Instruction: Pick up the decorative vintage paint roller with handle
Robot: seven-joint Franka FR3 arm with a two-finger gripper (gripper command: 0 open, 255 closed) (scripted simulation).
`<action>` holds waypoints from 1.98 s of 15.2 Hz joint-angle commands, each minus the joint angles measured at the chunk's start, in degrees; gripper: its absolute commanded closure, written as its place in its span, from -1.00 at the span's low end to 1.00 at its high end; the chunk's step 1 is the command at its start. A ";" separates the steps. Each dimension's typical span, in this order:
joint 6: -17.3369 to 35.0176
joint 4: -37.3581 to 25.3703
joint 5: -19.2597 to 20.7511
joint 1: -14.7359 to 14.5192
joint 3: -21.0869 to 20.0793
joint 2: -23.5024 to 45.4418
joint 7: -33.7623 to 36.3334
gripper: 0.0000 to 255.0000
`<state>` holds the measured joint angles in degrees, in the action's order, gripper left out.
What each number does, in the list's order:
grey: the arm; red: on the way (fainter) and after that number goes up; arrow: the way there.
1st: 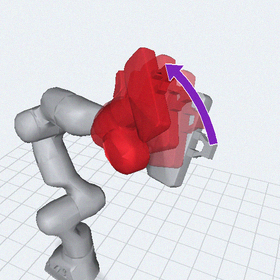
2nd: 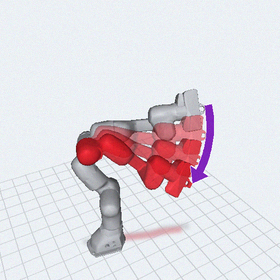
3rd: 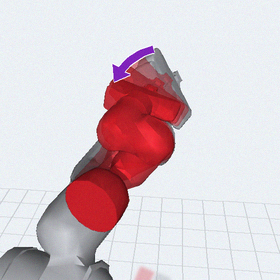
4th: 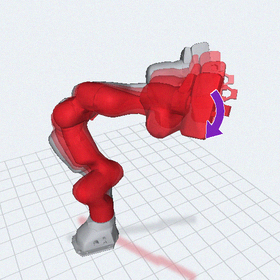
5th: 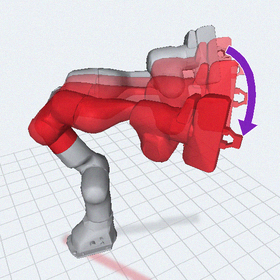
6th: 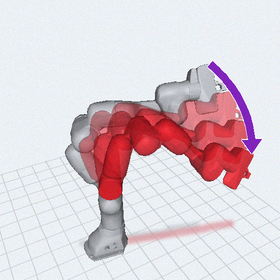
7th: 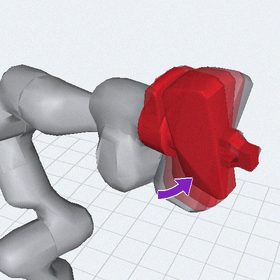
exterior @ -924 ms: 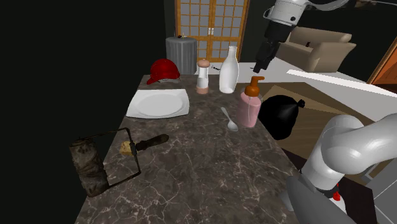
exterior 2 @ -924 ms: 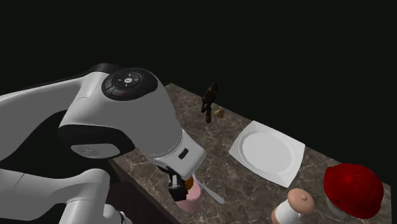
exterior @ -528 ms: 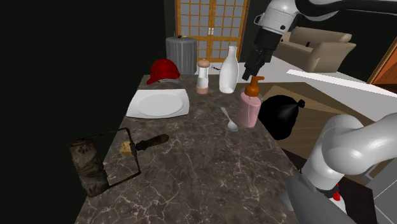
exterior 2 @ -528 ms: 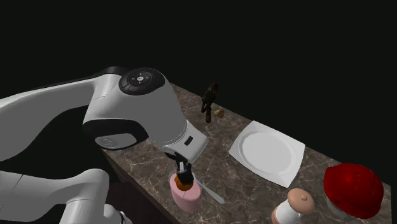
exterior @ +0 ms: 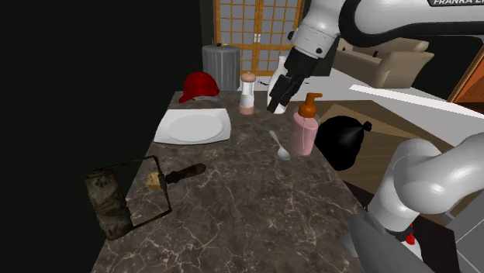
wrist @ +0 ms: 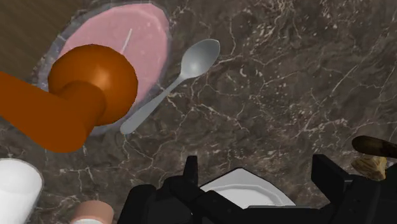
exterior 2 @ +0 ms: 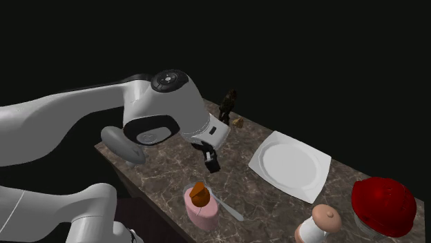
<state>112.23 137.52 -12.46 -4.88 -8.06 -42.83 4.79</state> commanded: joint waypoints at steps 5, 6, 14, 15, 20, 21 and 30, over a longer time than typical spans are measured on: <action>10.85 0.22 -2.82 -2.06 -6.65 5.60 4.29 -1.00; 12.60 -0.03 -3.08 -2.28 -7.80 6.76 5.04 -1.00; 25.86 -4.52 -1.79 -2.11 -17.74 17.83 12.30 -1.00; 27.37 -5.39 -1.06 -1.79 -19.12 19.40 13.48 -1.00; 34.09 -10.70 5.70 1.00 -26.71 27.91 21.14 -1.00; 35.22 -11.98 7.85 1.80 -28.39 29.77 23.16 -1.00; 41.43 -17.71 27.28 5.32 -36.25 41.85 39.20 -1.00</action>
<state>152.91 119.44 13.78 0.38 -44.24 -1.47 43.19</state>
